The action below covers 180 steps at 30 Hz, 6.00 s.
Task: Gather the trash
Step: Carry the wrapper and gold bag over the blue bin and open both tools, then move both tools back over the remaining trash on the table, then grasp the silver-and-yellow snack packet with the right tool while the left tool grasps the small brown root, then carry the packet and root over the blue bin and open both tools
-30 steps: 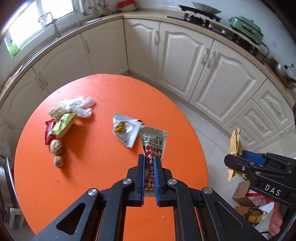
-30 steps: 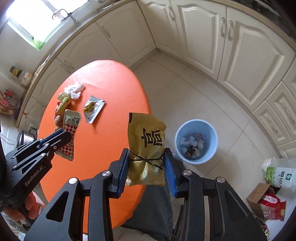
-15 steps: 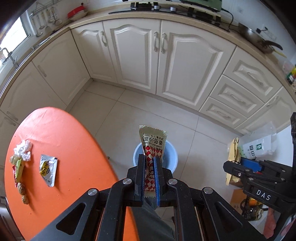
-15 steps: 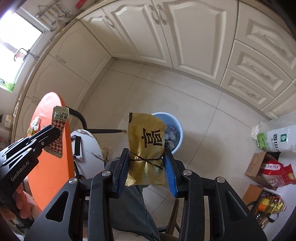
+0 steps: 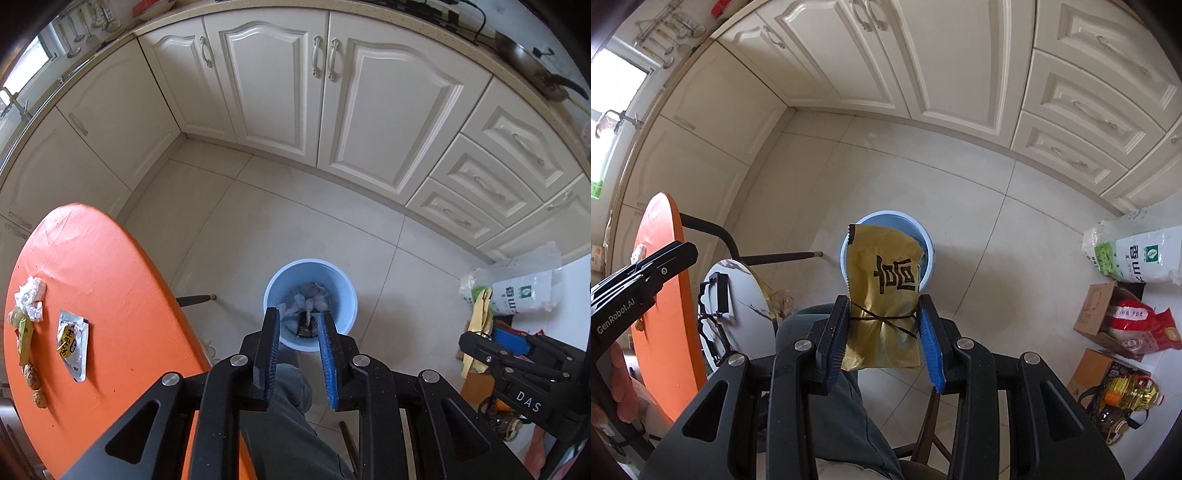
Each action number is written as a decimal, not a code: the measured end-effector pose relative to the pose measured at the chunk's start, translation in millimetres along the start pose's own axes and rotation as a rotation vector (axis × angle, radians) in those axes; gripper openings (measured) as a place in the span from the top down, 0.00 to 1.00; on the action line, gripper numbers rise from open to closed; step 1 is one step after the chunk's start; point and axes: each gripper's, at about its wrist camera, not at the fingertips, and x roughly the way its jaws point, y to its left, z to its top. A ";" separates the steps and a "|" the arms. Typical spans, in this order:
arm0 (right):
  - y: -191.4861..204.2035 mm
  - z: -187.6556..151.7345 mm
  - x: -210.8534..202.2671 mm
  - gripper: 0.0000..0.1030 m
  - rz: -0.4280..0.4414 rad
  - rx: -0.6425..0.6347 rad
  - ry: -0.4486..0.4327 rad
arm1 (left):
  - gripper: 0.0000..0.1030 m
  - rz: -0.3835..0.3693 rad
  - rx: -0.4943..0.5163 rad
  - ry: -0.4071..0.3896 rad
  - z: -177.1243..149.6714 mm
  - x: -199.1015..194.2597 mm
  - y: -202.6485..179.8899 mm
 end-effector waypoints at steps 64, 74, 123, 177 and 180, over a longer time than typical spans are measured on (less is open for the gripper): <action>334.3 -65.6 4.8 0.21 0.044 -0.595 0.006 | 0.68 0.098 -0.542 -0.111 -232.1 -166.4 284.4; 384.8 -47.4 51.7 0.18 -0.001 -0.626 0.100 | 0.53 0.087 -0.632 -0.086 -237.6 -153.5 334.0; 341.4 -38.0 40.3 0.84 0.036 -0.647 0.058 | 0.80 0.016 -0.547 -0.065 -184.3 -105.0 286.9; 34.7 17.4 16.0 0.80 -0.012 -0.118 0.012 | 0.51 0.083 -0.005 0.026 -27.7 14.6 -10.4; 50.5 21.9 12.2 0.76 0.008 -0.140 -0.009 | 0.51 0.080 -0.023 0.028 -31.0 14.1 -6.3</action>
